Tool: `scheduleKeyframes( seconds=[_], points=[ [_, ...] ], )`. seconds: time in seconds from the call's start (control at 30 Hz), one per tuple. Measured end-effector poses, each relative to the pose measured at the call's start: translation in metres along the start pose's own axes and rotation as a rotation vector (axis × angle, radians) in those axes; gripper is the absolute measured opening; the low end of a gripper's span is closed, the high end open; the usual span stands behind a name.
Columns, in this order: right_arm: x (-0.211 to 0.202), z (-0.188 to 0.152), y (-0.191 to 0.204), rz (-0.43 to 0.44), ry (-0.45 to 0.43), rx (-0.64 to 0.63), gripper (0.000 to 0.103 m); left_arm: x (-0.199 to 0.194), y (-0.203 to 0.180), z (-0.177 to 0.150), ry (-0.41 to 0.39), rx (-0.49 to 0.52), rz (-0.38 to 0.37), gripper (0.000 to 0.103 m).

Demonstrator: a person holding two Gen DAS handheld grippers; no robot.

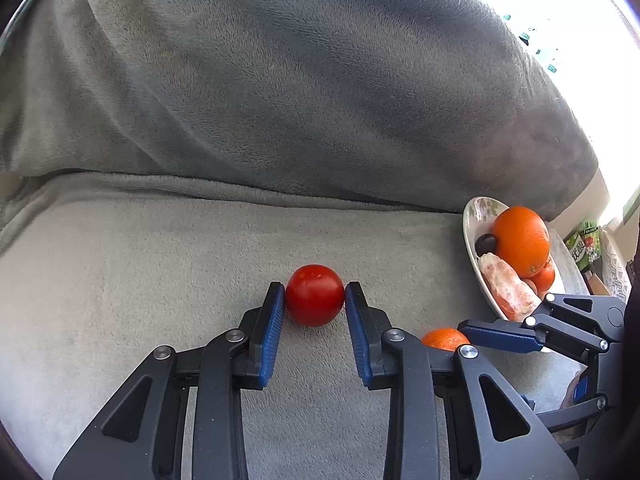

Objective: Organize fruits
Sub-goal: 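Grasp the red tomato with the left gripper while the right grasps the small tangerine, then carry the tomato and tangerine onto the plate and open both grippers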

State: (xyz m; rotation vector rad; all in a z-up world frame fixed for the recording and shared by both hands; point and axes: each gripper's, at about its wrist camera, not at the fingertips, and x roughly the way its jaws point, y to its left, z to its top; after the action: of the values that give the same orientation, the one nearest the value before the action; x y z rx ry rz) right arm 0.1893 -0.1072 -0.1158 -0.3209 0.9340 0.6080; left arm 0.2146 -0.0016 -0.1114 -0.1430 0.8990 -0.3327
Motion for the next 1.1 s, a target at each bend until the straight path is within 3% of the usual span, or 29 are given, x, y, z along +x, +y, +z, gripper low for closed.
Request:
scheduleKeyframes(
  seconds=[0.57,1.1],
  points=[
    [-0.054,-0.024,-0.011,0.008,-0.085,0.045,0.037,-0.035,-0.022,0.000,-0.046,0.041,-0.020,0.029],
    [-0.114,-0.065,-0.056,-0.039,-0.150,0.144,0.037,-0.048,-0.077,0.009,-0.078,0.114,-0.093,0.029]
  ],
)
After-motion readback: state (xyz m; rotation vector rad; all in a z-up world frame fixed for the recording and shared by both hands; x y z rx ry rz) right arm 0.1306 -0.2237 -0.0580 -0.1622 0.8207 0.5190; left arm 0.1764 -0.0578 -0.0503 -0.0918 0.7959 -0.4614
